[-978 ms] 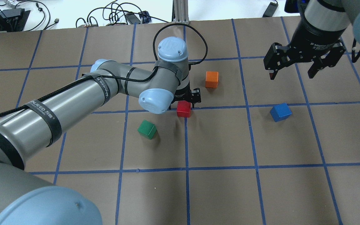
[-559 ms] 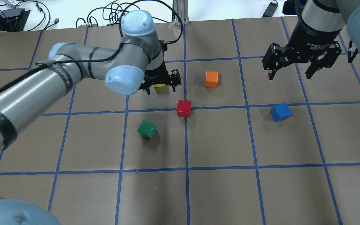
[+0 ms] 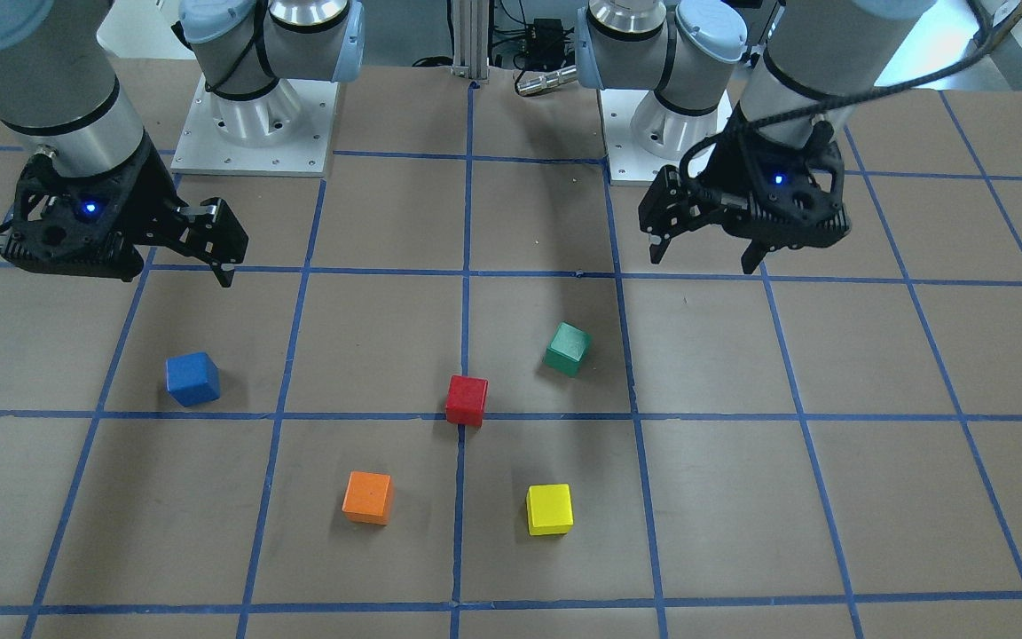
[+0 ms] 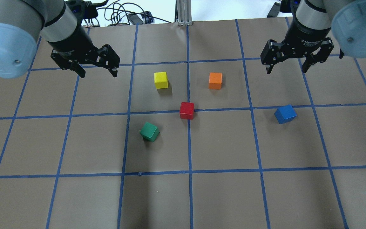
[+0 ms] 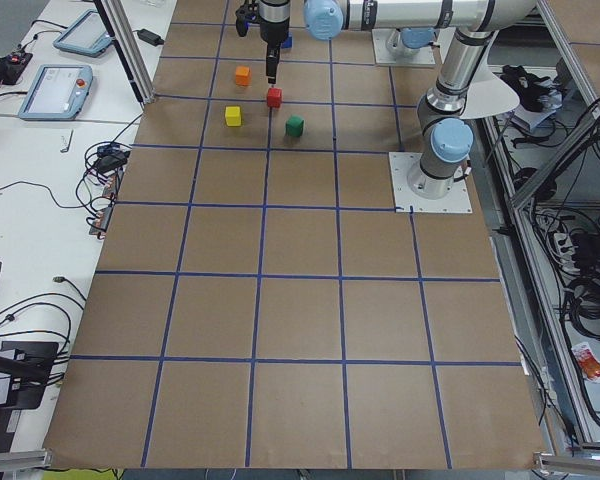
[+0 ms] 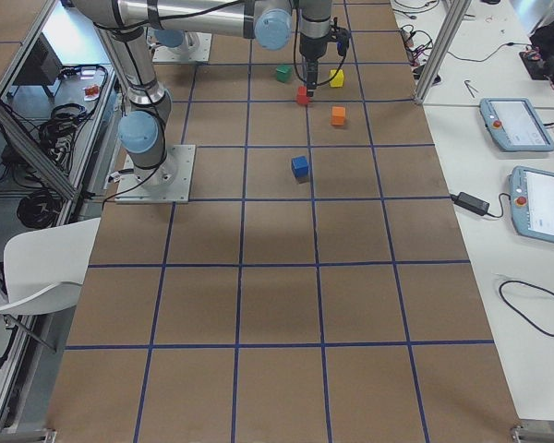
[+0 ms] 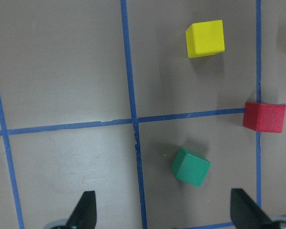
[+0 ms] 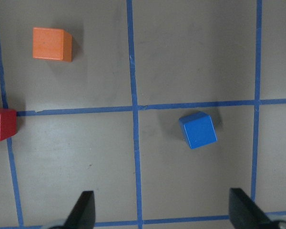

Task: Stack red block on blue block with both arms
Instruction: 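Open and lift the left gripper while the right gripper approaches the red cube, then lower the right gripper onto the red cube and close on it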

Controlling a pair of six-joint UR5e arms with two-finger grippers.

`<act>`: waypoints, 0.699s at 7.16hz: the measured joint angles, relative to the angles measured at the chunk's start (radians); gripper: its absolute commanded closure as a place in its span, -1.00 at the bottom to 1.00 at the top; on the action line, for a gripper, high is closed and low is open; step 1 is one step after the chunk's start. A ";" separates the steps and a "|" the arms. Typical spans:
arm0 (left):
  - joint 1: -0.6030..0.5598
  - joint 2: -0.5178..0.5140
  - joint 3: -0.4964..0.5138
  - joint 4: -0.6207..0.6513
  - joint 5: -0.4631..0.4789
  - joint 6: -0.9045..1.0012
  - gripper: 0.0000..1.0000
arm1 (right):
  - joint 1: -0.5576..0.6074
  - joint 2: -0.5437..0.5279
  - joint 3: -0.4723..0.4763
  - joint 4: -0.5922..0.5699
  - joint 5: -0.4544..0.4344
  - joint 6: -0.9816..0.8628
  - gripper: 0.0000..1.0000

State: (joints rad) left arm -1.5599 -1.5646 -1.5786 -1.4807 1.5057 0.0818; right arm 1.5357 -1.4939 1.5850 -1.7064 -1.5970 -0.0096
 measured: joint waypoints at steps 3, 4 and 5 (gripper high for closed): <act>0.000 0.013 0.067 -0.097 0.014 -0.003 -1.00 | 0.074 0.085 -0.005 -0.091 0.007 0.035 -1.00; -0.001 0.000 0.075 -0.125 0.051 -0.007 -1.00 | 0.110 0.123 -0.009 -0.114 0.008 0.051 -1.00; -0.002 -0.007 0.080 -0.147 0.074 -0.011 -1.00 | 0.144 0.160 -0.016 -0.156 0.008 0.062 -1.00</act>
State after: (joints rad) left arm -1.5614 -1.5717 -1.4982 -1.6273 1.5798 0.0707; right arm 1.6793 -1.3341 1.5687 -1.8623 -1.5888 0.0523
